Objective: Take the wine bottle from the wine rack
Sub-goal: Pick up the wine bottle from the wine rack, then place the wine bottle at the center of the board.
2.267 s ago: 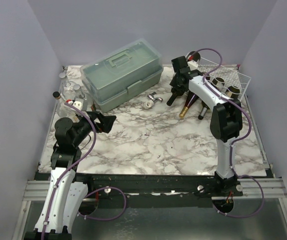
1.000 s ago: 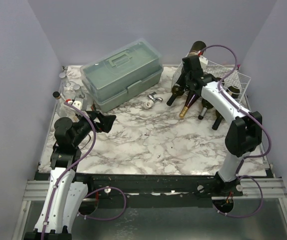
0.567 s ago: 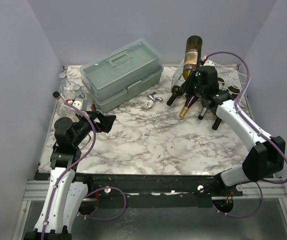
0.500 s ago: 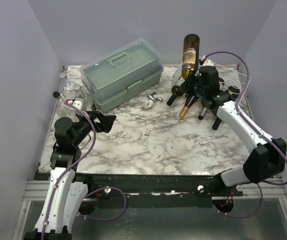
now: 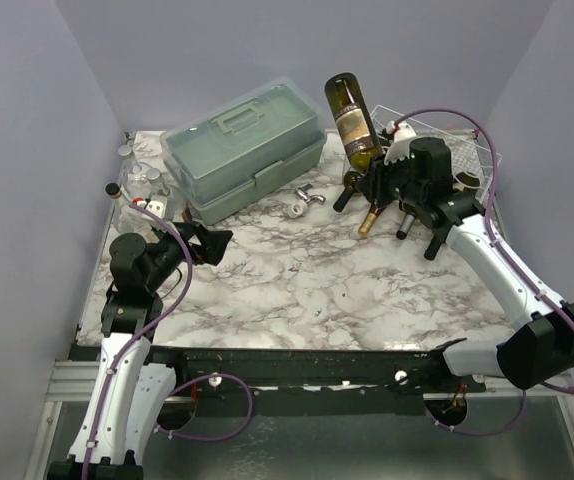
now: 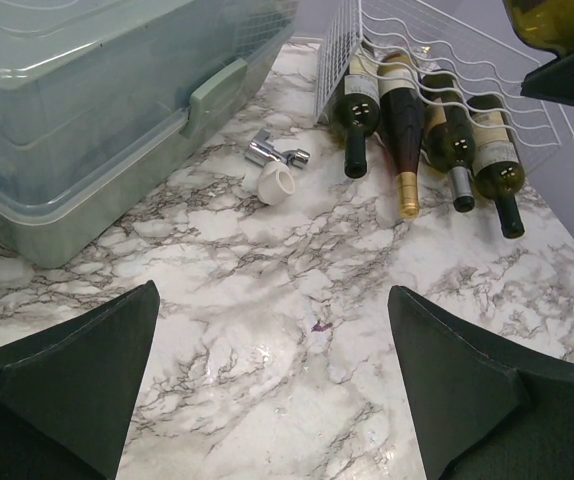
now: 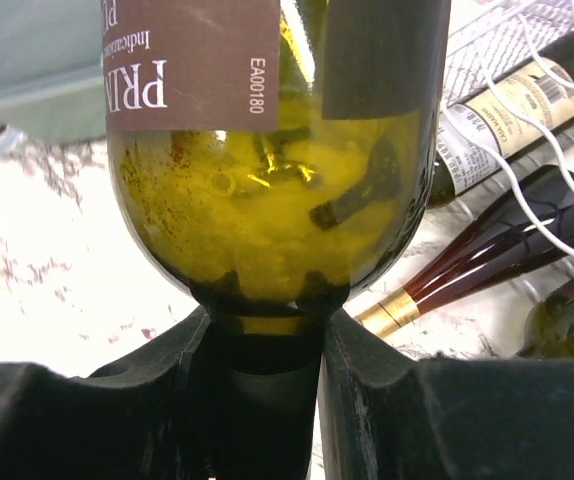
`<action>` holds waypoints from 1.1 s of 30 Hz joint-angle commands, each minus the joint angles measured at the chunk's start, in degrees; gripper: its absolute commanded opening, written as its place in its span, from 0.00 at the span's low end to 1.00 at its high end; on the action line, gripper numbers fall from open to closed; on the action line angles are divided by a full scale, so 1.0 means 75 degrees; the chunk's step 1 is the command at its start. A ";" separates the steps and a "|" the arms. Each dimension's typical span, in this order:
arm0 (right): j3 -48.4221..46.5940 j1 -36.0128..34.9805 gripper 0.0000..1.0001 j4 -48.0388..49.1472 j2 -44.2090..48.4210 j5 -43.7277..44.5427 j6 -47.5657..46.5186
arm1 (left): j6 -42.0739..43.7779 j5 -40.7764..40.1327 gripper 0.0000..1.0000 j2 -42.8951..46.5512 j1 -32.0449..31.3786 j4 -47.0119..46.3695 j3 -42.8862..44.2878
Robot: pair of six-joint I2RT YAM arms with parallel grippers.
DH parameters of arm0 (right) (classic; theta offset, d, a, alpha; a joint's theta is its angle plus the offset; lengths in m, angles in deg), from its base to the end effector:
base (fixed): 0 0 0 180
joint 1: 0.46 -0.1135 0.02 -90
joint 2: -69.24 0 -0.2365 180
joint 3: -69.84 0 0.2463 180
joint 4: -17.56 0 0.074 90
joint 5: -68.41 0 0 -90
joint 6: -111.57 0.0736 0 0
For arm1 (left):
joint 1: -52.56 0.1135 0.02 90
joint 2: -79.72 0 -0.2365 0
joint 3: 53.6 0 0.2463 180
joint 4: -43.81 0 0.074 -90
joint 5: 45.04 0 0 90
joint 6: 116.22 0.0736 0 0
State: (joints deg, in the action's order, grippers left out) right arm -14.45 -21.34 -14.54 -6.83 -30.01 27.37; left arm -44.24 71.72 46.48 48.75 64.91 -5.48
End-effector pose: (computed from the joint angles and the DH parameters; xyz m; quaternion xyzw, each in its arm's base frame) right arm 0.3148 0.1316 0.3188 -0.1494 0.8234 0.1854 0.5152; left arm 0.1965 -0.0463 0.2912 0.0637 0.7378 -0.2921 0.6052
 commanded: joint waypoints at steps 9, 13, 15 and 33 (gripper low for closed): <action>0.0071 0.0054 0.00 -0.0972 0.0899 -0.1768 -0.2861 | -0.0058 0.0557 0.99 0.0009 0.0028 -0.0105 0.0161; 0.0174 0.0055 0.00 -0.1266 0.1066 -0.1898 -0.3334 | -0.0116 0.0704 0.99 -0.0057 0.0024 -0.0172 0.0144; 0.0232 0.0054 0.00 -0.1421 0.1145 -0.1980 -0.3578 | -0.0140 0.0739 0.99 -0.0091 0.0026 -0.0179 0.0147; 0.0302 0.0054 0.00 -0.3217 0.1626 -0.2032 -0.6151 | -0.0990 0.2264 0.99 -0.0748 0.0022 -0.1075 0.0057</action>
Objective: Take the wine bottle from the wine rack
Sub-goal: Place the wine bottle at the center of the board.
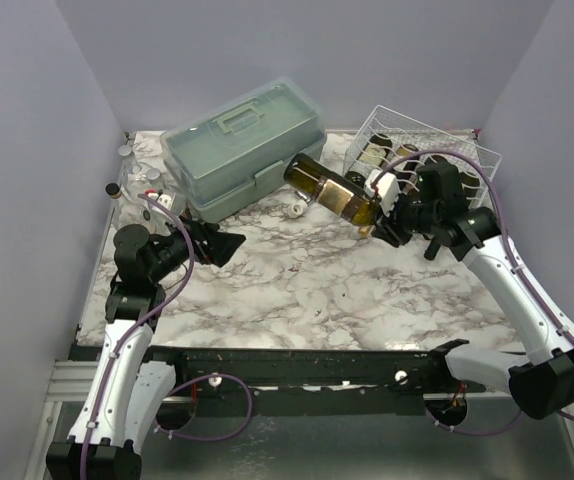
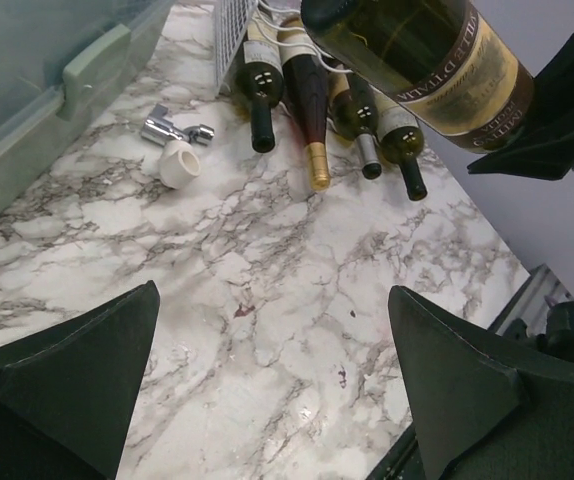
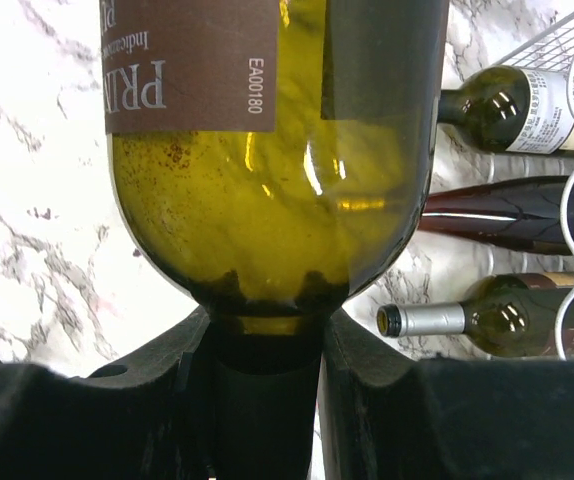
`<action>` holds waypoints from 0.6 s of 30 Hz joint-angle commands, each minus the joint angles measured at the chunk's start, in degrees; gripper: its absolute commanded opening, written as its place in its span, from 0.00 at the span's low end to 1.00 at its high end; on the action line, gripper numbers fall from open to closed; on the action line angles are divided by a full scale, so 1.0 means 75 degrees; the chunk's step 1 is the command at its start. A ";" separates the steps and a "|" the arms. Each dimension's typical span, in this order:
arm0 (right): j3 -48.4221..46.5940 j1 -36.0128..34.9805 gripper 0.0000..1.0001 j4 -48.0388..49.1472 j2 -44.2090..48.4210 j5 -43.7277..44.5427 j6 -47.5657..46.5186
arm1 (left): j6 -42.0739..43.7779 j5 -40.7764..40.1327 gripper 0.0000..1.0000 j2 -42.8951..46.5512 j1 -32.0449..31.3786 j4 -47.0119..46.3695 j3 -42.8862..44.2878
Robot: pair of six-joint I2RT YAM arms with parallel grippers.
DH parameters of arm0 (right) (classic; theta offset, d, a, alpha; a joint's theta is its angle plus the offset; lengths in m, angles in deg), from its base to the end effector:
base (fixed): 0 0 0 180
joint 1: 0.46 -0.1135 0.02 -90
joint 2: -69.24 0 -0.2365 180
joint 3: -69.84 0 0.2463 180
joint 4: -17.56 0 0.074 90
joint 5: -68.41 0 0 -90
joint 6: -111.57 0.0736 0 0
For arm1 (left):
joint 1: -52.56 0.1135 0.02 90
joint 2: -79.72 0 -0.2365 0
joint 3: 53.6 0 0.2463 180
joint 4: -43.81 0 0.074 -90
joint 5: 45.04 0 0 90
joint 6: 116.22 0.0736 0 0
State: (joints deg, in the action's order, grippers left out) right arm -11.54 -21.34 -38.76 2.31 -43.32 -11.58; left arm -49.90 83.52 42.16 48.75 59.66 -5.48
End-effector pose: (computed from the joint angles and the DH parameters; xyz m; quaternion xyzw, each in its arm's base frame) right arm 0.2443 0.1224 0.2975 -0.4758 0.7640 0.1283 0.4166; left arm 0.2021 -0.0594 0.2907 0.0988 0.7255 -0.3881 0.5598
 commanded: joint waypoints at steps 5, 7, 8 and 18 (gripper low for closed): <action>-0.0209 0.0054 0.00 -0.0707 0.0418 0.0053 -0.2078 | -0.0131 0.0953 0.99 -0.0173 0.0022 -0.0459 0.0022; -0.0161 0.0054 0.00 -0.0879 0.0490 0.0152 -0.2411 | -0.0235 0.1236 0.99 -0.0319 0.0014 -0.0569 0.0028; -0.0130 0.0057 0.00 -0.0938 0.0541 0.0207 -0.2541 | -0.0361 0.1348 0.99 -0.0401 0.0016 -0.0649 0.0039; 0.0192 0.0057 0.00 -0.1742 0.0974 0.0689 -0.4430 | -0.0940 0.2499 0.99 -0.1387 -0.0239 -0.0822 0.0422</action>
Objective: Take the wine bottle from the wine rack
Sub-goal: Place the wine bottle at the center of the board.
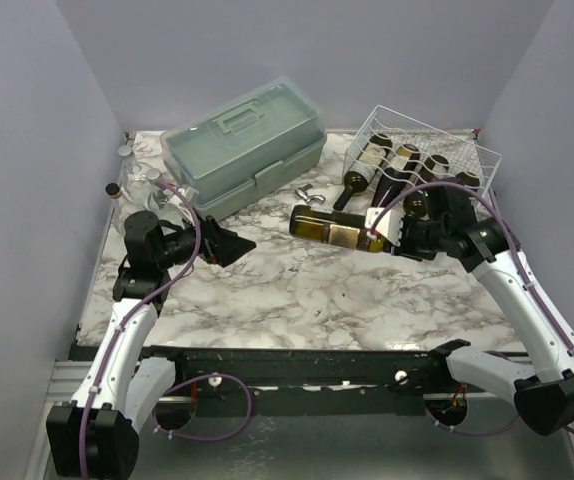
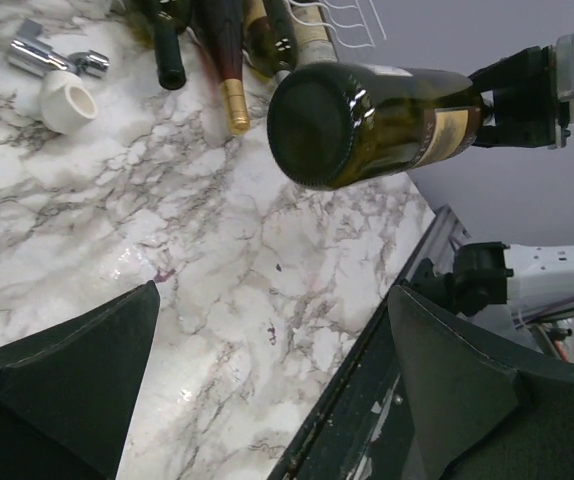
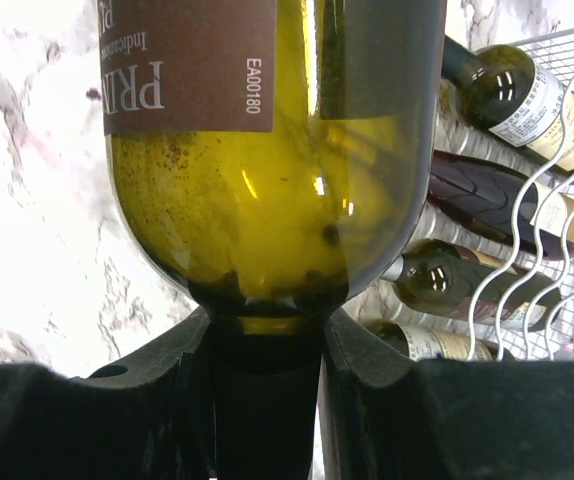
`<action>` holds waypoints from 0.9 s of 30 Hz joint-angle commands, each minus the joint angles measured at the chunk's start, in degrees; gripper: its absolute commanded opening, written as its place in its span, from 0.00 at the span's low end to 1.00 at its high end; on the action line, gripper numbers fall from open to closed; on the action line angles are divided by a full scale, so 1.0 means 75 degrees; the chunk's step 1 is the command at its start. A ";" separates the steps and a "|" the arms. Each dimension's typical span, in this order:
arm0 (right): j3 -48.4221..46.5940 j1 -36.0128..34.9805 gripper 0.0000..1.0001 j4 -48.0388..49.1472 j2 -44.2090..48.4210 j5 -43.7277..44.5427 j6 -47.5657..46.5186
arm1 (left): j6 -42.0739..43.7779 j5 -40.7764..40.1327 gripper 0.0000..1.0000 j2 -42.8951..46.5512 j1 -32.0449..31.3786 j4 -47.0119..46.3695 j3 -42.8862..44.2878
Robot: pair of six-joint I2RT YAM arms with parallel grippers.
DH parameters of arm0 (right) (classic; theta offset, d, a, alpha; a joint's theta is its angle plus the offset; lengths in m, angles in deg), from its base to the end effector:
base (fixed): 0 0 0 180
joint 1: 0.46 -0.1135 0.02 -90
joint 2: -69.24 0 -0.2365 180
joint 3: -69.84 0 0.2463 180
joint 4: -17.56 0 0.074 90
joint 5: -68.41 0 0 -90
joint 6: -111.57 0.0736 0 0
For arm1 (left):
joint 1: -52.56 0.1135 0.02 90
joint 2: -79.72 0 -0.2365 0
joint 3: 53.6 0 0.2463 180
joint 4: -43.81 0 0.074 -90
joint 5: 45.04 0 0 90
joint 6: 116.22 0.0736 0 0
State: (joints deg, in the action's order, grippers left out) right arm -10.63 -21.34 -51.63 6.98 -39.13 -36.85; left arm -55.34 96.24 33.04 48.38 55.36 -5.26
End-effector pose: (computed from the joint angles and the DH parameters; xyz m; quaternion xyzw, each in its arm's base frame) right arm 0.2113 0.1044 0.2878 -0.6336 0.6848 0.0299 0.3588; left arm 0.2174 -0.0735 0.2721 0.1229 0.7339 -0.4836 0.4609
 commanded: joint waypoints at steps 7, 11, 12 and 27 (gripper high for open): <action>0.0188 0.0054 0.00 -0.0628 0.0492 0.0011 -0.2059 | -0.0182 0.0847 0.98 -0.0232 -0.0703 -0.0248 0.0588; 0.0300 0.0054 0.00 -0.1117 0.0489 0.0011 -0.3127 | -0.0314 0.0665 0.99 -0.0376 -0.1134 -0.0247 0.0684; 0.0303 0.0054 0.00 -0.1104 0.0474 0.0017 -0.3205 | -0.0356 0.0591 0.99 -0.0433 -0.1265 -0.0242 0.0713; 0.0206 0.0055 0.00 -0.1719 0.0357 -0.1097 -0.5089 | 0.0471 -0.0088 0.99 -0.1615 -0.3350 -0.0231 0.1365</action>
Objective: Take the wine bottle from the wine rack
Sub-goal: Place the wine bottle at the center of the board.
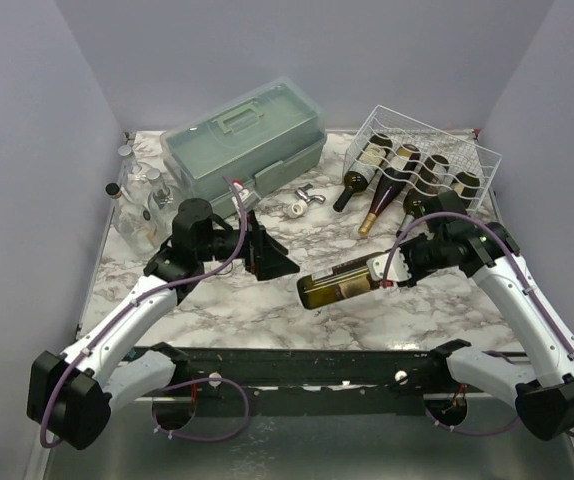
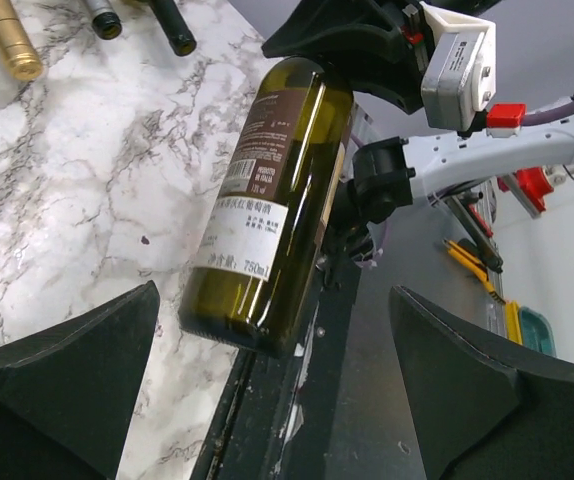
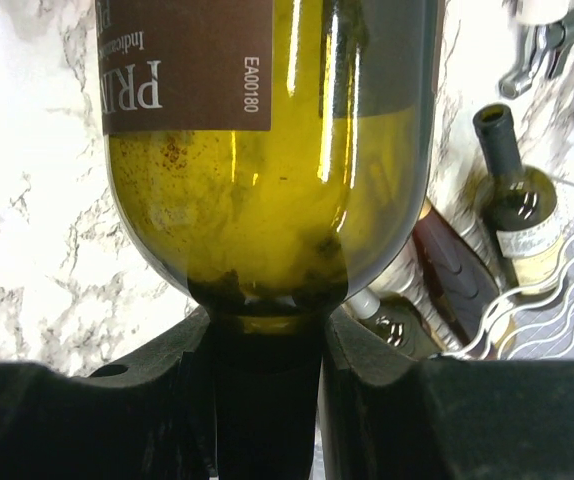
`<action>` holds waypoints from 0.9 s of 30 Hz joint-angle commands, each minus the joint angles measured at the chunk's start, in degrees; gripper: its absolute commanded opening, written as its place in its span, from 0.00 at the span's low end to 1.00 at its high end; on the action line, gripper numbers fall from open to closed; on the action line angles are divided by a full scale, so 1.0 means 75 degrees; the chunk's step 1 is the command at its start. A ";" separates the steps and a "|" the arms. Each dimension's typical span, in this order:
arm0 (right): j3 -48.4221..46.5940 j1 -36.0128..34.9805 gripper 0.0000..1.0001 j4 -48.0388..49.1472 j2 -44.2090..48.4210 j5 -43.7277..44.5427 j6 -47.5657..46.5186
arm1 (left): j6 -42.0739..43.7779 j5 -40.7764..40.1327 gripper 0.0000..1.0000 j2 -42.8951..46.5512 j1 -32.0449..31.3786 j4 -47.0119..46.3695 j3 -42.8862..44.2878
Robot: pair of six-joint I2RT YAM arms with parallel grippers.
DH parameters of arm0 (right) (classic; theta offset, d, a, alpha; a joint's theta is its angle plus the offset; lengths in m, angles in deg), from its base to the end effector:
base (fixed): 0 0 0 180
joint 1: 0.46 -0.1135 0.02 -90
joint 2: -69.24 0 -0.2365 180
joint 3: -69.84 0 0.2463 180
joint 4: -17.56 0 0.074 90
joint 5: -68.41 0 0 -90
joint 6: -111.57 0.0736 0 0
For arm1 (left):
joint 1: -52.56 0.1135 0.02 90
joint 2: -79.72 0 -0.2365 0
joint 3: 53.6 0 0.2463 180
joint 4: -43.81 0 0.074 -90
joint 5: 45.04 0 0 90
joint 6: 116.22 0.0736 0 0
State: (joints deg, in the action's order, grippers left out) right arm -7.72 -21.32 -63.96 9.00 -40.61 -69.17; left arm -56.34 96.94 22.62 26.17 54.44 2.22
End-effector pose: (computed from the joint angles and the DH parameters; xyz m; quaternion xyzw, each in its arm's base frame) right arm 0.1786 0.0937 0.2629 -0.8159 0.5099 0.0059 0.2727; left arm 0.2022 -0.1651 0.2819 0.2532 0.7067 -0.5678 0.3376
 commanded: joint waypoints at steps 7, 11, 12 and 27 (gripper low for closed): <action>-0.0402 0.0051 0.00 -0.0444 -0.0200 -0.1371 -0.1683 | 0.0493 0.0348 0.99 -0.1126 -0.0874 -0.0106 0.0814; -0.0568 0.0053 0.00 -0.0456 -0.0318 -0.1764 -0.1779 | 0.0285 0.0514 0.99 -0.1806 -0.1334 -0.0104 0.1098; -0.0584 0.0052 0.00 -0.0465 -0.0341 -0.1852 -0.1826 | 0.0226 0.0552 0.99 -0.1959 -0.1440 -0.0112 0.1192; -0.0527 0.0053 0.00 -0.0409 -0.0394 -0.2254 -0.1843 | -0.0482 0.1525 0.99 -0.3886 -0.2372 -0.0195 0.2358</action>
State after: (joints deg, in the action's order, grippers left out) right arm -9.99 -21.32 -67.37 5.59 -51.35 -82.61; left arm -58.84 104.11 -4.03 9.65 54.09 17.93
